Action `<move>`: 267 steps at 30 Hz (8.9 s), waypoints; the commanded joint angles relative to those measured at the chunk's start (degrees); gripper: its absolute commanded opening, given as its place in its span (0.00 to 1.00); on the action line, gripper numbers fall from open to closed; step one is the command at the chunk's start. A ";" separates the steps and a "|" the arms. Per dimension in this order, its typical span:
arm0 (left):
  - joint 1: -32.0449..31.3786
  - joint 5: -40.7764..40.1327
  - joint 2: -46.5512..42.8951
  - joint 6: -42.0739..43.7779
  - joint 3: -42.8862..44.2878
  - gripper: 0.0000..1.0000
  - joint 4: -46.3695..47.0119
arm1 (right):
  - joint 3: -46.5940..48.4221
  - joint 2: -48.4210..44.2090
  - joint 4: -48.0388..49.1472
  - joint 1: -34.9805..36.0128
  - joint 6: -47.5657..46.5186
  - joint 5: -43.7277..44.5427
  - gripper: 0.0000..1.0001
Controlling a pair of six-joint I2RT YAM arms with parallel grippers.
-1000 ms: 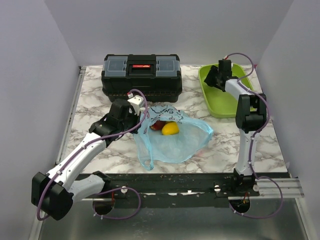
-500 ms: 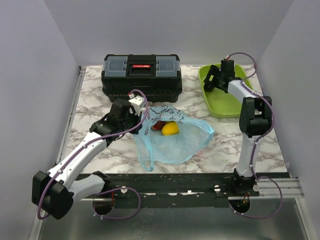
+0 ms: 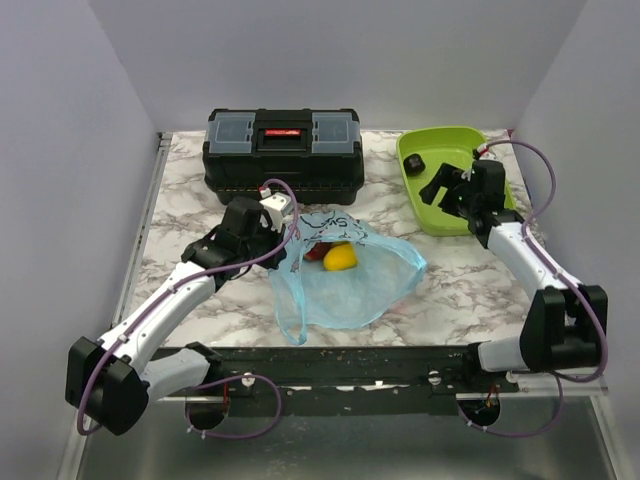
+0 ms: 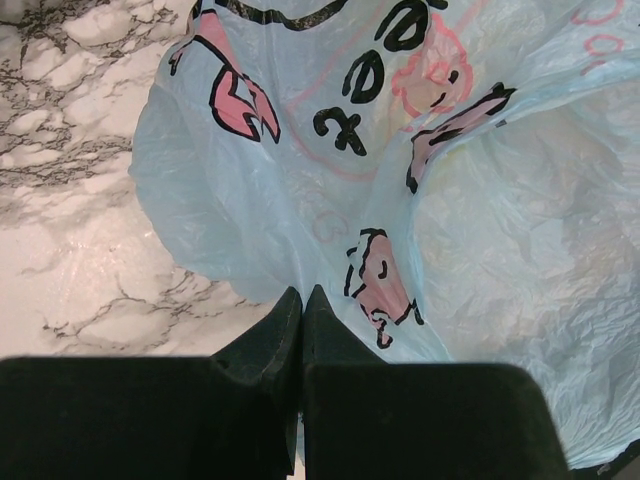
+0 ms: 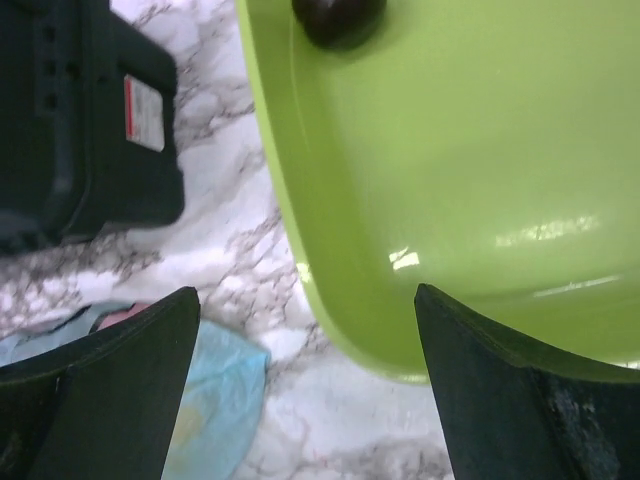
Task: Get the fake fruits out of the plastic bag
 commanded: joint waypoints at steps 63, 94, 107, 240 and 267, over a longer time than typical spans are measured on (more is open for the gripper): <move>1.56 2.39 1.67 -0.83 1.61 0.00 0.62 | -2.71 23.40 38.22 52.71 -20.15 27.52 0.82; 1.62 2.66 1.79 -0.83 1.69 0.00 0.44 | 0.96 31.85 34.99 51.76 -14.53 22.49 0.76; 1.60 2.17 1.42 -0.66 1.68 0.00 0.17 | 0.41 24.53 33.70 51.76 -14.46 22.68 0.41; 2.03 -20.62 11.70 -4.34 5.27 0.00 -6.15 | 11.85 38.63 44.74 46.83 -18.33 20.51 0.30; 2.07 -8.02 10.26 -1.63 6.06 0.00 -6.59 | -8.32 5.64 30.52 46.87 -6.77 9.29 0.07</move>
